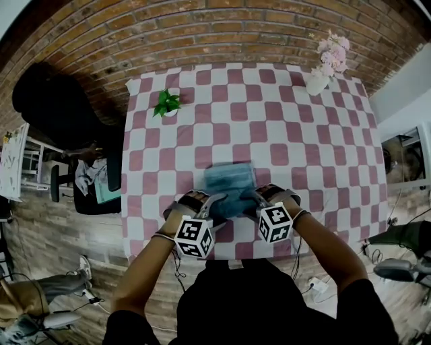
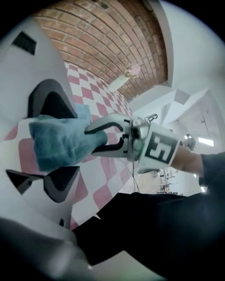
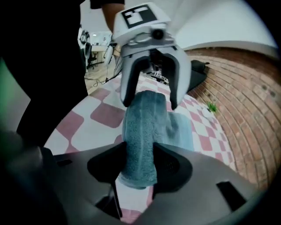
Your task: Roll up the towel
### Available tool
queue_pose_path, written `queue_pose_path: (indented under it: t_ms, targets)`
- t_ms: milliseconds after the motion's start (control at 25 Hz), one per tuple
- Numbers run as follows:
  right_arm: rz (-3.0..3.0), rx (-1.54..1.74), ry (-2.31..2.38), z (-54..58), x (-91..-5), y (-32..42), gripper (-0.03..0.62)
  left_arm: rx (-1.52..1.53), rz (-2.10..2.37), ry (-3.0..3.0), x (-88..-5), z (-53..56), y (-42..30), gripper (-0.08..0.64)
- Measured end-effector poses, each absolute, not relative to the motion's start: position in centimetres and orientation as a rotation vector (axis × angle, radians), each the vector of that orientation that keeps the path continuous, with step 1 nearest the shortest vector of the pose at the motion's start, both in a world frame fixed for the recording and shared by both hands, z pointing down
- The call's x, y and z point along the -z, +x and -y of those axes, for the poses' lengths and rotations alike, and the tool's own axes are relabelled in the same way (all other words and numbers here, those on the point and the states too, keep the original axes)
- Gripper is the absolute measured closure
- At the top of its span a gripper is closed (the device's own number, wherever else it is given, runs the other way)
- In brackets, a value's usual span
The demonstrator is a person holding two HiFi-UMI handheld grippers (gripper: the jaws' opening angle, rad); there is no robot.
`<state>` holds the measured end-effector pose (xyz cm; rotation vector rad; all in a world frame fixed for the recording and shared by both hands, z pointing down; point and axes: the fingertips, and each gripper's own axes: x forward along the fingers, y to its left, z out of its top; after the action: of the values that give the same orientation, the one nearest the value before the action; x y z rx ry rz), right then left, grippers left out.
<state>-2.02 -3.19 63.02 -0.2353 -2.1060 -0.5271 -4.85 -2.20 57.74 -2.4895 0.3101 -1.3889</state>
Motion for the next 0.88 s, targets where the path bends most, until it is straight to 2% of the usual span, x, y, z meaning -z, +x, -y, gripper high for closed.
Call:
queue_pose_path:
  t_ms: [320,360,440,520,640,760,880]
  targets:
    - [2.123,-0.105,-0.419,5.4,-61.2,-3.2,0.413,1.532,-0.362,-2.312,-61.0,1.1,-6.5,0.202]
    - [2.128,-0.162,-0.435,5.6,-61.0,-3.4,0.413,1.538,-0.394,-2.321,-61.2,1.9,-6.7,0.221]
    - [2.145,-0.214,-0.450,6.0,-60.6,-3.6,0.411,1.530,-0.469,-2.365,-60.7,3.5,-6.9,0.338]
    - [2.192,-0.140,-0.404,6.8,-59.9,-3.7,0.380,1.541,-0.502,-2.461,-60.4,4.8,-7.1,0.367]
    - [2.288,0.226,-0.221,8.3,-57.9,-3.6,0.327,1.551,-0.518,-2.658,-60.0,6.2,-7.4,0.387]
    - [2.250,0.710,-0.115,7.6,-56.0,-3.4,0.327,1.542,-0.500,-2.835,-59.4,7.4,-7.8,0.390]
    - [2.139,0.938,-0.103,6.4,-56.2,-3.7,0.333,1.541,-0.465,-2.950,-58.8,8.7,-8.0,0.387]
